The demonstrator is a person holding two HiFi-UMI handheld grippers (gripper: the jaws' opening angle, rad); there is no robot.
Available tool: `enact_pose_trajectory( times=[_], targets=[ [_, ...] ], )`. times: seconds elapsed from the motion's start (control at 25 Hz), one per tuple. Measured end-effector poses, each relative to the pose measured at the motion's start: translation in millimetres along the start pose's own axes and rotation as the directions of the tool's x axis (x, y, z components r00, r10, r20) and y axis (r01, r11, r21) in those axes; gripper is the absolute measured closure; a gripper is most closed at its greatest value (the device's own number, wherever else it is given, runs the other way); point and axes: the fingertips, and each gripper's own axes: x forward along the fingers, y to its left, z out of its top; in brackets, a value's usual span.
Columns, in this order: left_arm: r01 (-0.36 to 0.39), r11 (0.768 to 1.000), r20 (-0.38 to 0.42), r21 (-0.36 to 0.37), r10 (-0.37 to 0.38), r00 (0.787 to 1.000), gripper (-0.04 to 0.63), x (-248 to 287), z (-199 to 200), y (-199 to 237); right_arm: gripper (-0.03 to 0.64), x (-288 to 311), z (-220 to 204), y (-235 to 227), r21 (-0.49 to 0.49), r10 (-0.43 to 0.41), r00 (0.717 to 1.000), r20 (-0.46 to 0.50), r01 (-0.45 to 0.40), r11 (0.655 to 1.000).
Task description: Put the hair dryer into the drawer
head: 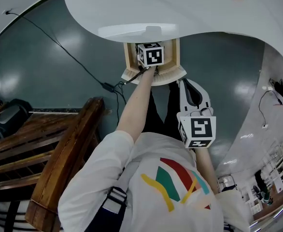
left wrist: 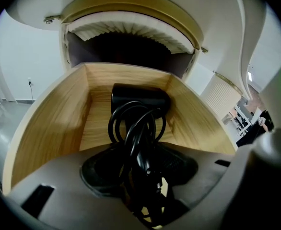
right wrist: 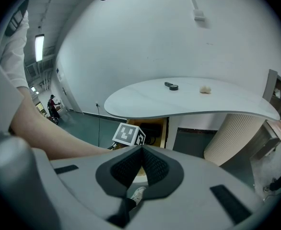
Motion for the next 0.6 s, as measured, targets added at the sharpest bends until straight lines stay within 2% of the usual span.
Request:
enact_pose_trajectory(
  times=[0.16, 0.36, 0.6],
  targets=[
    [0.010, 1.000, 0.006, -0.019, -0.010, 1.000, 0.396, -3.8, 1.7, 0.5, 0.606, -2.0, 1.6, 3.4, 0.002, 0.000, 1.000, 0.002, 0.000, 1.000],
    [0.027, 0.996, -0.004, -0.080, -0.028, 1.000, 0.348, -7.4, 2.6, 2.4, 0.606, -4.3, 4.7, 4.3, -0.001, 0.002, 1.000, 0.010, -0.002, 1.000],
    [0.011, 0.997, -0.001, -0.074, -0.011, 1.000, 0.347, -19.0, 6.1, 9.4, 0.606, -7.0, 12.6, -3.6, 0.000, -0.019, 0.999, 0.032, 0.019, 1.000]
  ],
)
